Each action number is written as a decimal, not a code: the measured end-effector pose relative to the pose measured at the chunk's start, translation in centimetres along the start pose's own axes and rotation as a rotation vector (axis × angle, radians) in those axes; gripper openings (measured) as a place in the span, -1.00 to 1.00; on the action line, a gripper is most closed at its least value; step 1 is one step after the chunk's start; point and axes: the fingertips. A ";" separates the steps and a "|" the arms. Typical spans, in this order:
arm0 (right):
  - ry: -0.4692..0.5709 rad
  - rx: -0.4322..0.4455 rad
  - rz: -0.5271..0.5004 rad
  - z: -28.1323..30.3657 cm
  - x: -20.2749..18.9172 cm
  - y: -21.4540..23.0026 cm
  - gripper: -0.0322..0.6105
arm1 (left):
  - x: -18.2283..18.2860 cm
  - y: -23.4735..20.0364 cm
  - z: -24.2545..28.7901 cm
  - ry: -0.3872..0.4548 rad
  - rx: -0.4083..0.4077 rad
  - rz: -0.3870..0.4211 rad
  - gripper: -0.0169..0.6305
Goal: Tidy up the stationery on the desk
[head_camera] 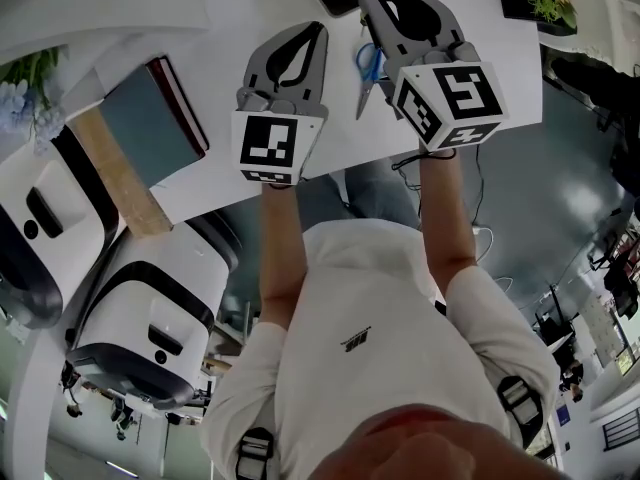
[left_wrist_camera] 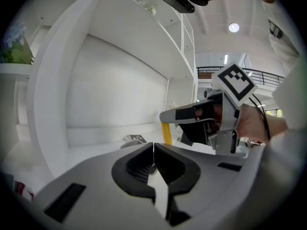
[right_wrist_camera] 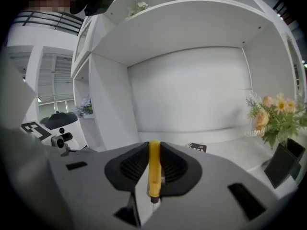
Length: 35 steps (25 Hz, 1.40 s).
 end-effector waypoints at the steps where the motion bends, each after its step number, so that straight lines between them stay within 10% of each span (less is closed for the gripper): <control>1: 0.007 0.004 0.000 0.3 0.3 0.0 -0.73 | 0.1 -0.1 0.1 0.001 0.002 0.001 -0.95; 35: -0.048 0.040 -0.067 3.0 -2.3 0.3 -0.64 | -1.1 -1.1 2.0 -0.004 0.022 -0.025 -0.95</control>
Point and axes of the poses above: the fingertips, and each gripper's own axes: z forward along the fingers, y to its right, x out of its top, and after that the axes turned 7 degrees about -x, right-handed
